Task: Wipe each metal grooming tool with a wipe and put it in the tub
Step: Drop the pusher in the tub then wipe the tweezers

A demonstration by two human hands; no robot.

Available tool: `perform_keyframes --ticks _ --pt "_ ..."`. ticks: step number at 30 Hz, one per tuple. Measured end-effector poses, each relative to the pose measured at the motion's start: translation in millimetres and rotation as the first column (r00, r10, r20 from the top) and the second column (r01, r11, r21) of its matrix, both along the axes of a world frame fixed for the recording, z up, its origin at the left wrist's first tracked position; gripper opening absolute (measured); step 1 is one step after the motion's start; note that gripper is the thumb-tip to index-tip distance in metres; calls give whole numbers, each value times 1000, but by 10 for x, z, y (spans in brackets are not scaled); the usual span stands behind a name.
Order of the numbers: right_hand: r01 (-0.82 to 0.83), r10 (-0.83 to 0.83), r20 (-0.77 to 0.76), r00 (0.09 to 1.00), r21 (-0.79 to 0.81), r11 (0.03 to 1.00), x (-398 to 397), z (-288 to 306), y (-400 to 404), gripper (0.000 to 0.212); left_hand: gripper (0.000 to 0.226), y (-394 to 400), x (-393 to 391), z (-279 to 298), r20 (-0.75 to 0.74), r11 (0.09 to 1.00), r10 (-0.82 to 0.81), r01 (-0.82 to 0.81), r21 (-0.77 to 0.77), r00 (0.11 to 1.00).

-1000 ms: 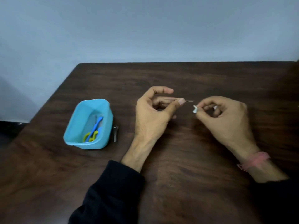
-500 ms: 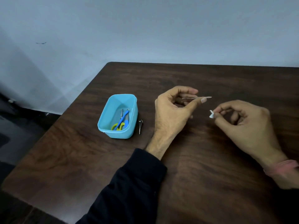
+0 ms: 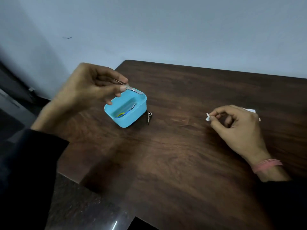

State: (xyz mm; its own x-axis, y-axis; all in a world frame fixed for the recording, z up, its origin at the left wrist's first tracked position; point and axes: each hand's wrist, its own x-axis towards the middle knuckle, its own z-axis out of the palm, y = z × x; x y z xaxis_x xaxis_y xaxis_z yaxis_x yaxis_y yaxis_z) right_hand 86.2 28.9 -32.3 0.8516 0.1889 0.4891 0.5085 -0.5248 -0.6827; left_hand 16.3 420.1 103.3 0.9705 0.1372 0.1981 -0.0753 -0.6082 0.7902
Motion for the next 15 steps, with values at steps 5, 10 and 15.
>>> perform_keyframes --ticks 5,10,15 --pt "-40 44 -60 997 66 997 -36 -33 63 24 16 377 351 181 -312 877 41 115 466 949" --pt "-77 78 -58 995 21 997 -93 -36 99 25 18 299 662 78 -453 734 15 298 611 892" --pt "-52 54 -60 997 22 998 -62 -39 84 24 17 209 745 6 -544 778 32 321 541 839"
